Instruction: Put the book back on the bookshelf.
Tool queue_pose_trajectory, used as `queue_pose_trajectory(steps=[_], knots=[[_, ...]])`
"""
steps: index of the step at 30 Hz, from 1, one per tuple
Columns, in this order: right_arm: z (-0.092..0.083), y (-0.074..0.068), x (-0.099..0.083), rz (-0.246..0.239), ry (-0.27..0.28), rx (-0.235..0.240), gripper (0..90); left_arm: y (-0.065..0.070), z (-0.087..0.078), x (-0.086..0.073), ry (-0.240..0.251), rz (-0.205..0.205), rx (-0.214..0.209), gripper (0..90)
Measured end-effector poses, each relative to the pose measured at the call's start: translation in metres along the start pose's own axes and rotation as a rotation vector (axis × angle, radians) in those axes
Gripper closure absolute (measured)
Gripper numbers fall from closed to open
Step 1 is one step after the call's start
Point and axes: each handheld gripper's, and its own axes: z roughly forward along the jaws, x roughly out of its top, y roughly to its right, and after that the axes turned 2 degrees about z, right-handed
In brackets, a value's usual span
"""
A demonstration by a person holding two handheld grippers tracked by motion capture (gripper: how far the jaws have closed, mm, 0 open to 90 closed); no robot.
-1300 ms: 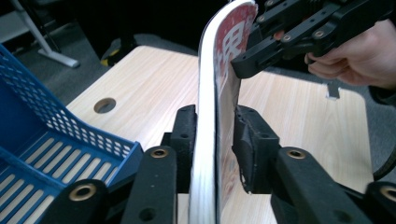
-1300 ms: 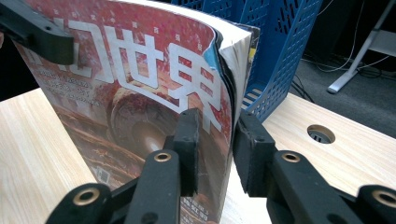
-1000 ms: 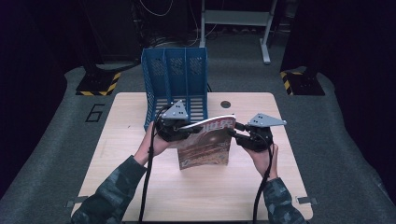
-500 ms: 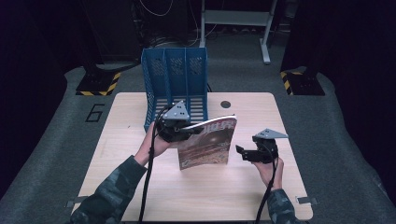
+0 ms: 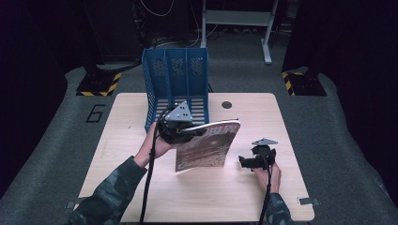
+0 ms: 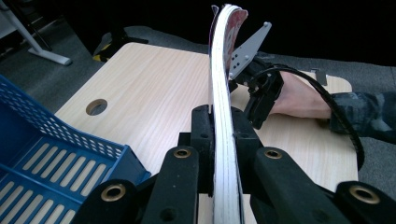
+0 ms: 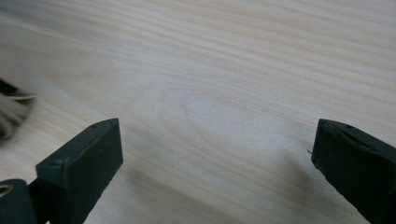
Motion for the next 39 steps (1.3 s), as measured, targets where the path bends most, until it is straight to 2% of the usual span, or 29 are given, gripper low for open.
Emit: queue_pose_trajectory(steps=[1, 4, 7, 8, 13, 19, 21, 22, 24, 25, 27, 30, 39], knots=[[0.001, 0.001, -0.001, 0.007, 0.0, 0.006, 1.5, 0.001, -0.001, 0.0, 0.001, -0.002, 0.005, 83.4], [0.004, 0.004, -0.002, 0.018, -0.002, -0.022, 1.3, 0.001, -0.004, 0.001, -0.005, 0.003, 0.005, 83.4], [0.005, 0.003, -0.002, 0.011, 0.001, -0.024, 1.2, 0.001, -0.007, 0.001, -0.011, 0.007, 0.002, 83.4], [0.005, 0.004, -0.002, 0.008, -0.005, -0.017, 0.8, 0.002, -0.008, 0.001, -0.01, 0.001, 0.013, 83.4], [0.007, 0.006, -0.004, 0.005, 0.026, -0.022, 1.0, 0.001, -0.014, -0.001, -0.018, 0.003, 0.012, 83.4], [0.007, 0.005, -0.005, 0.017, 0.031, -0.034, 1.4, -0.001, -0.022, -0.004, -0.022, -0.001, 0.016, 83.4], [0.007, 0.005, -0.005, 0.0, 0.039, -0.026, 2.0, -0.001, -0.024, -0.005, -0.022, -0.006, 0.027, 83.4], [0.006, 0.005, -0.005, 0.001, 0.038, -0.026, 2.2, -0.002, -0.025, -0.006, -0.027, -0.005, 0.019, 83.4], [0.006, 0.005, -0.005, 0.0, 0.039, -0.026, 2.2, -0.003, -0.028, -0.008, -0.033, -0.008, 0.022, 83.4], [0.007, 0.005, -0.005, 0.001, 0.039, -0.026, 2.2, -0.003, -0.028, -0.008, -0.032, -0.008, 0.037, 83.4], [0.007, 0.005, -0.005, 0.003, 0.039, -0.025, 2.2, -0.003, -0.03, -0.009, -0.037, -0.011, 0.029, 83.4], [0.007, 0.005, -0.005, 0.002, 0.039, -0.025, 2.3, -0.004, -0.034, -0.01, -0.04, -0.007, 0.037, 83.4], [0.007, 0.005, -0.005, 0.003, 0.039, -0.025, 2.4, -0.006, -0.048, -0.014, -0.03, -0.02, 0.064, 83.5]])
